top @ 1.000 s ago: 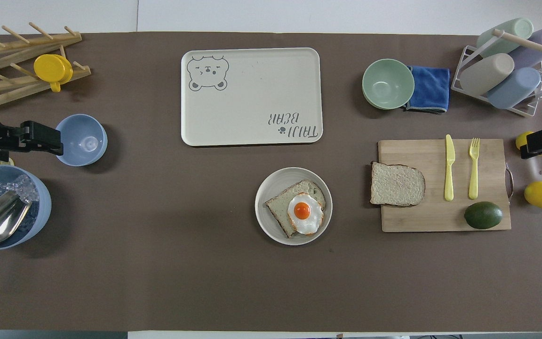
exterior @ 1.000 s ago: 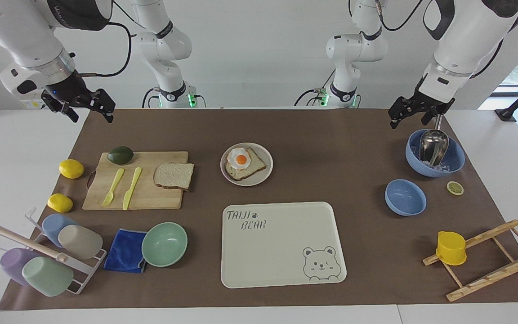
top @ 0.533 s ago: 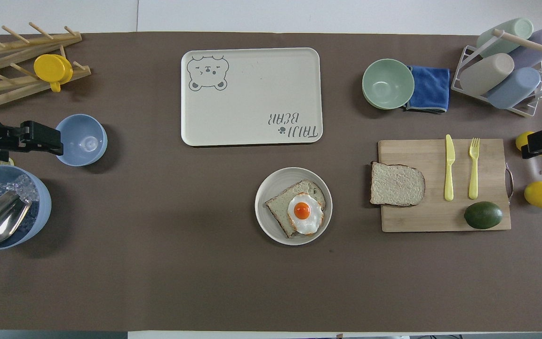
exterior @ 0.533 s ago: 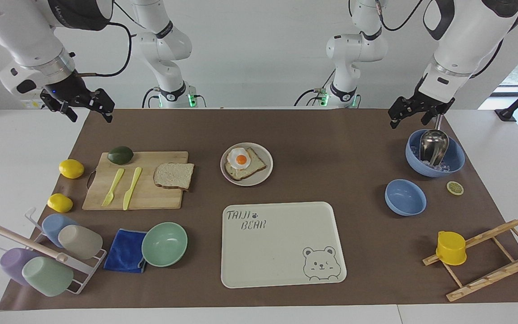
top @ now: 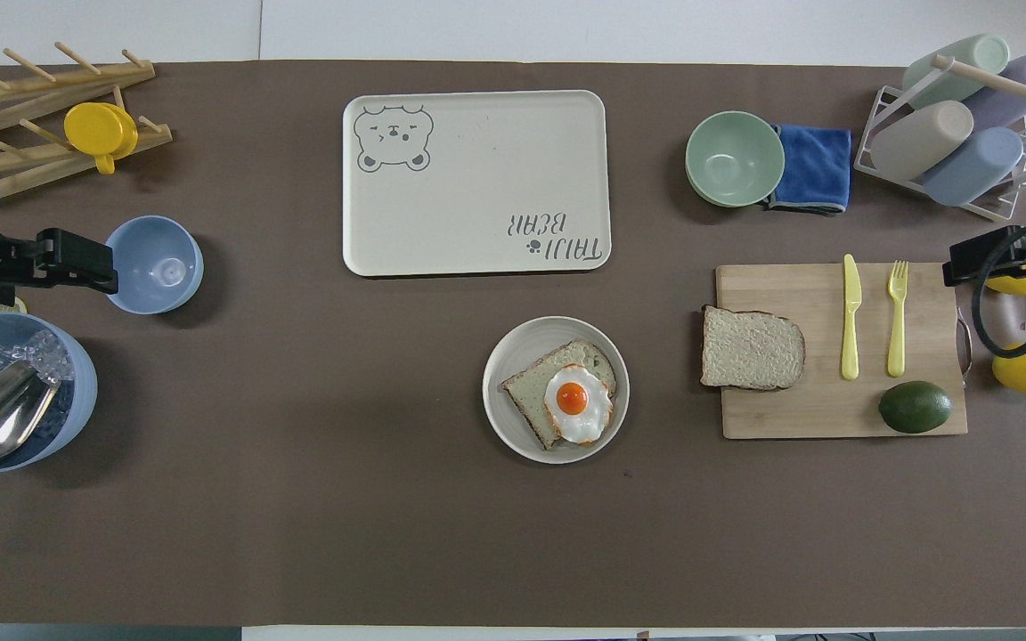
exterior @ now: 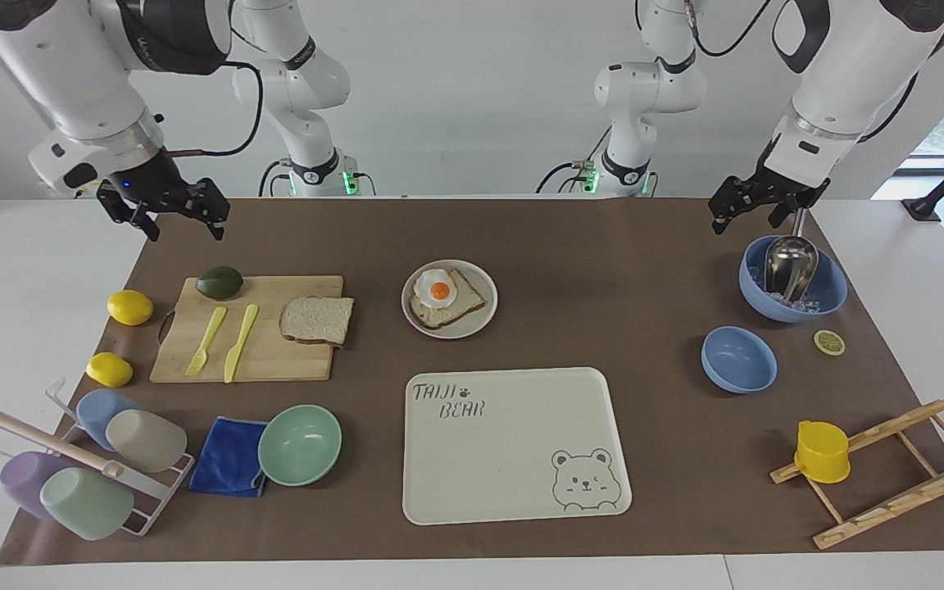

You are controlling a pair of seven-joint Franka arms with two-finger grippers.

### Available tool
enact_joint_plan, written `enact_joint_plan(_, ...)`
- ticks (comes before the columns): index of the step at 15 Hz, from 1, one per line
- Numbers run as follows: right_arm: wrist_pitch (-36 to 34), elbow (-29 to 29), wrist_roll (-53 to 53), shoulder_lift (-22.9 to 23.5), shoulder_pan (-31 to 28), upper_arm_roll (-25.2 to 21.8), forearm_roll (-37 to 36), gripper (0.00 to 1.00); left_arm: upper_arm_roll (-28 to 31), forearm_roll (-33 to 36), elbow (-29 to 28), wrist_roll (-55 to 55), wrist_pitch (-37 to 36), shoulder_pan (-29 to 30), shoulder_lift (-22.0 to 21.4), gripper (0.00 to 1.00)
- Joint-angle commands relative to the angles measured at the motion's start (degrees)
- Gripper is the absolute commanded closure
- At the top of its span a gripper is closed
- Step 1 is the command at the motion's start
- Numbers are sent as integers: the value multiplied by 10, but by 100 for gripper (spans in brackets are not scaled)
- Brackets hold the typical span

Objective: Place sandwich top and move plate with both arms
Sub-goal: 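Reach the right gripper to the bread slice on the cutting board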

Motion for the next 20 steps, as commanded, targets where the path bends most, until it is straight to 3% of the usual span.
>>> enact_joint_plan(1,27,-20,29,16,37,2,-38,0,0,9,-14,3,-5,2,-15,0)
enact_joint_plan(4,42,-18,114,72,121,2,-112,0,-1,9,-14,3,-5,2,-15,0)
enact_joint_plan(7,81,-21,157,126,158,2,-130,0,-1,9,-14,3,-5,3,-15,0)
enact_joint_plan(9,88,-19,192,166,201,2,-181,0,0,9,-14,3,-5,3,-15,0)
enact_joint_plan(11,106,-22,278,212,234,3,-189,0,-1,9,-14,3,-5,3,-15,0)
enact_joint_plan(16,192,-115,338,218,242,2,-190,0,-1,9,-14,3,-5,3,-15,0)
enact_joint_plan(20,195,-142,337,211,224,2,-191,0,-1,9,-14,3,-5,2,-15,0)
